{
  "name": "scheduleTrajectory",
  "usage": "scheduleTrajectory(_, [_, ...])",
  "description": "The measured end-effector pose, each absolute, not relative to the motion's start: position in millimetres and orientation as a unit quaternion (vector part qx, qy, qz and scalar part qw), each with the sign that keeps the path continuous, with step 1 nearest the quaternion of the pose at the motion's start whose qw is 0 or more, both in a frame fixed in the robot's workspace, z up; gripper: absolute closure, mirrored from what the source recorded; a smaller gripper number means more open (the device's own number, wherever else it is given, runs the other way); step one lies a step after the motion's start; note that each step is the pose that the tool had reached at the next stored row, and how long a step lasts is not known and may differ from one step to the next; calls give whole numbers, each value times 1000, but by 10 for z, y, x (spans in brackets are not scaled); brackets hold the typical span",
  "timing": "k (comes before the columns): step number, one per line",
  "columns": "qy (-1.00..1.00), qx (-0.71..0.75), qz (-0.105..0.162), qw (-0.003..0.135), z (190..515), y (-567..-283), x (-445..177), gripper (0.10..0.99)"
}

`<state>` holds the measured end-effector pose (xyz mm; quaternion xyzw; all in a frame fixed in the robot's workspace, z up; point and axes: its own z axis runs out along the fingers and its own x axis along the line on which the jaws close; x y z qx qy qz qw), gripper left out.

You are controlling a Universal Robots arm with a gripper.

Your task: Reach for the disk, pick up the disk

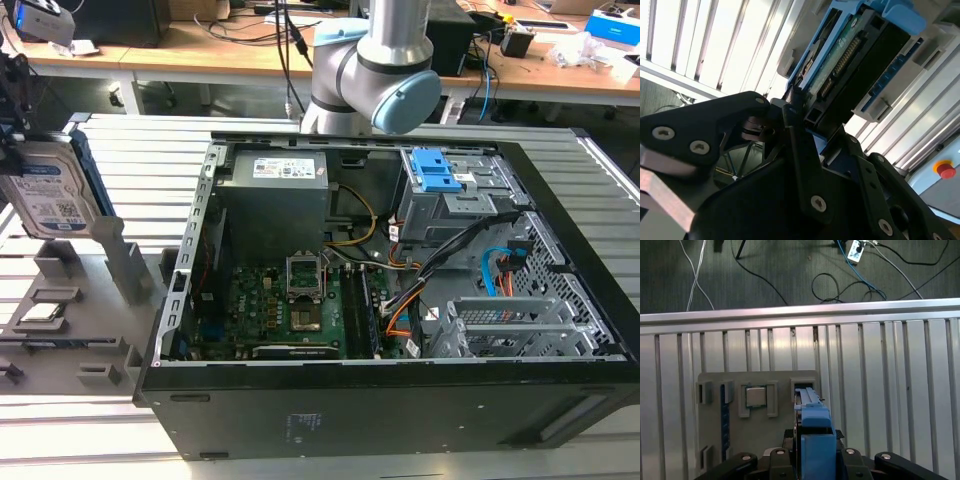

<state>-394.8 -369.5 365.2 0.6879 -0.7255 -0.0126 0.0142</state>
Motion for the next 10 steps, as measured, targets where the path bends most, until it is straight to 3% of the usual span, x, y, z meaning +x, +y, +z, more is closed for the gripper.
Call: scheduleTrajectory(10, [-726, 688, -13, 14, 3754, -3695, -3948, 718])
